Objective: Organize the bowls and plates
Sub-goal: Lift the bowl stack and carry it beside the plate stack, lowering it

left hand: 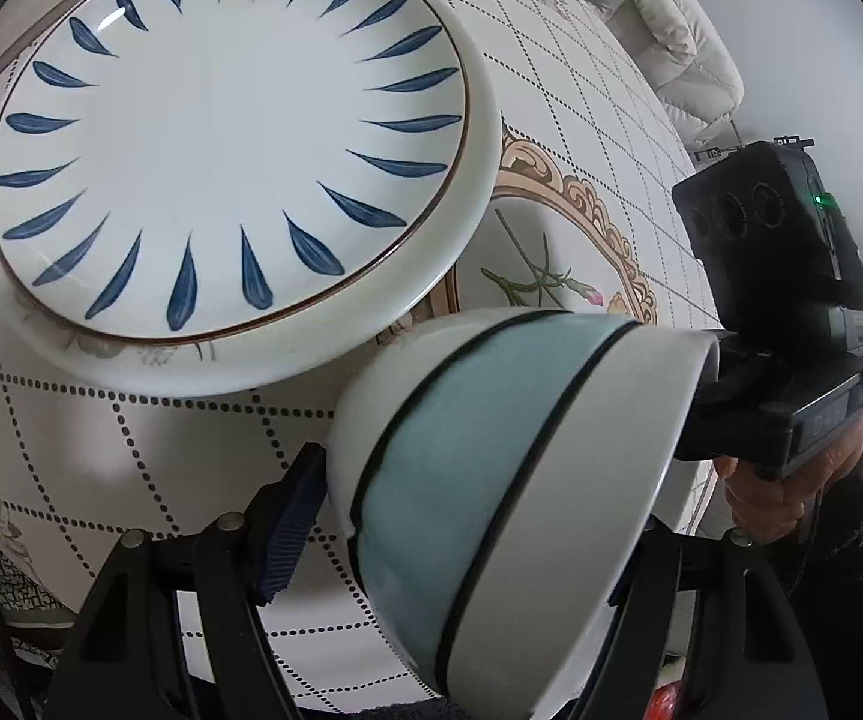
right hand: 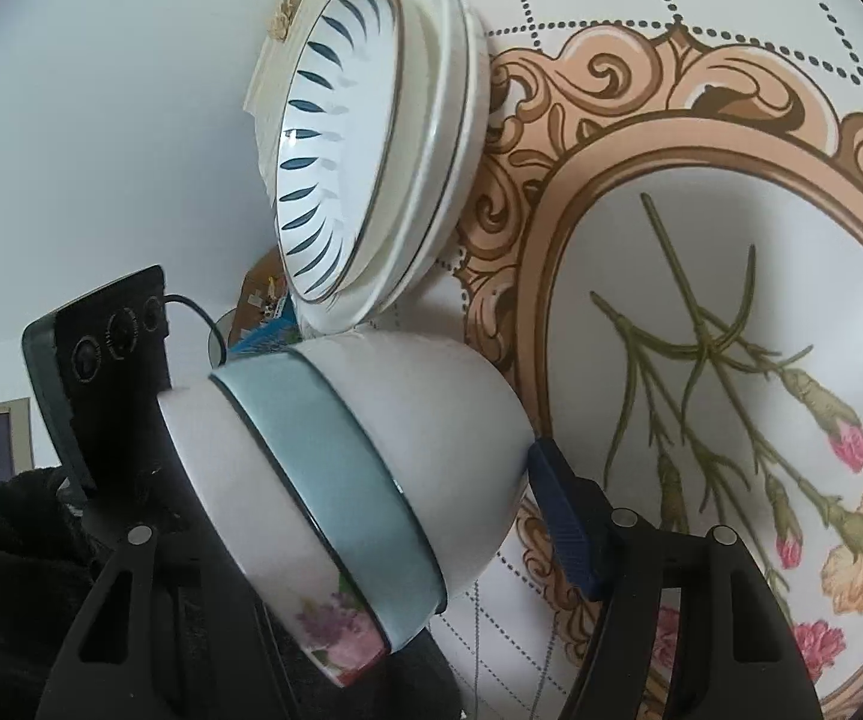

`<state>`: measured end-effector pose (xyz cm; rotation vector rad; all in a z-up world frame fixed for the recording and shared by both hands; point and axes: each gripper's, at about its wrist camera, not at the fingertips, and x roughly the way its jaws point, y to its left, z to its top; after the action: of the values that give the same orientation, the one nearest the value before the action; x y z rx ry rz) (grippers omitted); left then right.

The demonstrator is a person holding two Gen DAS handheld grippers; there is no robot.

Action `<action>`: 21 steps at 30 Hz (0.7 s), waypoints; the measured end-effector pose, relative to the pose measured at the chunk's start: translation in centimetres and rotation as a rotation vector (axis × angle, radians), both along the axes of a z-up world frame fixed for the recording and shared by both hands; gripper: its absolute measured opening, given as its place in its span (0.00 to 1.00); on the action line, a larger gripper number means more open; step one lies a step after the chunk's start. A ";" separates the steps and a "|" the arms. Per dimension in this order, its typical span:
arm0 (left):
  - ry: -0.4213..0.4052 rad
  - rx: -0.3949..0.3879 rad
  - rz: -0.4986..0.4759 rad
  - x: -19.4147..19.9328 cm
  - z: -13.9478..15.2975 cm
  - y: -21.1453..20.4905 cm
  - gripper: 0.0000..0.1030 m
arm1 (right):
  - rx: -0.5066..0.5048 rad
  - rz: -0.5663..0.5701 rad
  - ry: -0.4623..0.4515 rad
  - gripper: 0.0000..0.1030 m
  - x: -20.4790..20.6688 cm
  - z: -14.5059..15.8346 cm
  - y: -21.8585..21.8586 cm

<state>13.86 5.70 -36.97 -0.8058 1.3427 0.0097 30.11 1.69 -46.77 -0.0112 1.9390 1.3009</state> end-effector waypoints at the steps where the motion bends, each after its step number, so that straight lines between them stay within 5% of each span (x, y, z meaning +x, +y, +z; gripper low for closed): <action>1: 0.002 -0.002 0.003 0.0 -0.1 0.0 0.69 | -0.010 -0.005 -0.003 0.65 0.0 0.0 -0.1; 21: 0.008 0.023 -0.067 2.2 0.1 -1.9 0.68 | -0.063 -0.197 0.067 0.63 1.5 0.1 -5.7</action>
<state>16.04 3.78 -36.88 -0.7417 1.3746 -0.0245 31.57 -4.02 -46.66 0.1896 1.9821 1.1231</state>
